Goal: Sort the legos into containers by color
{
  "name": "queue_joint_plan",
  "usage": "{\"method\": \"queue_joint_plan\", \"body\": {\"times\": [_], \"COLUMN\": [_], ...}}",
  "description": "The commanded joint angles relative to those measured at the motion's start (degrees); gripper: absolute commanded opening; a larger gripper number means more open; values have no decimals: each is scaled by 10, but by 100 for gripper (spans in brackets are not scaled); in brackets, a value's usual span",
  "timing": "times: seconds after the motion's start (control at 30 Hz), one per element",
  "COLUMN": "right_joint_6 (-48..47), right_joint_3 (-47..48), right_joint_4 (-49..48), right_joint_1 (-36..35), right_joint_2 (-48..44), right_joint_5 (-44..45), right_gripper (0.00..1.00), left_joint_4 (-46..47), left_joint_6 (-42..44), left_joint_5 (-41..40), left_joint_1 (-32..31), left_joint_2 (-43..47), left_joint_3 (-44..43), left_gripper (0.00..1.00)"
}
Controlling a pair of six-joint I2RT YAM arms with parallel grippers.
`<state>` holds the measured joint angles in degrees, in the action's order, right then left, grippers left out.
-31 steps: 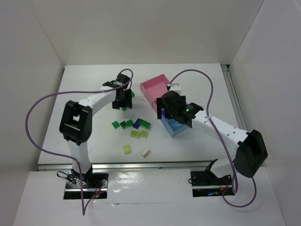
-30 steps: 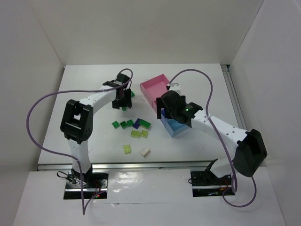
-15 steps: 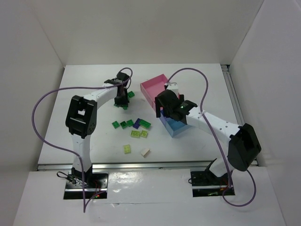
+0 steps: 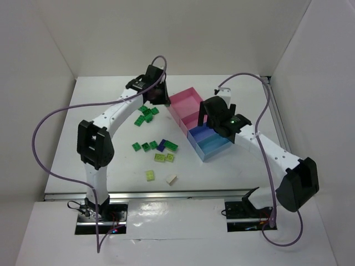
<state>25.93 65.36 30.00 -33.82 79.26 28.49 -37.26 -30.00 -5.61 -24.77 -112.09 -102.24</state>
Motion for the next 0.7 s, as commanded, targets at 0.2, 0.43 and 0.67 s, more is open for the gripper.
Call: {"method": "queue_joint_plan", "body": {"times": [0.2, 0.43, 0.67], "right_joint_6": [15, 26, 32], "right_joint_3": [-9, -22, -22], "right_joint_4": [8, 5, -13], "right_joint_1": [30, 30, 30], "right_joint_2": [-66, -72, -41], "right_joint_5": [35, 32, 11], "right_gripper": [100, 100, 100], "left_joint_4": [-69, -39, 1], "left_joint_6": [-18, 18, 69], "left_joint_5": [67, 1, -77], "left_joint_1": [-23, -10, 22], "left_joint_2": [-196, -83, 6], "left_joint_3": [-343, -199, 5], "left_gripper": [93, 67, 84]}}
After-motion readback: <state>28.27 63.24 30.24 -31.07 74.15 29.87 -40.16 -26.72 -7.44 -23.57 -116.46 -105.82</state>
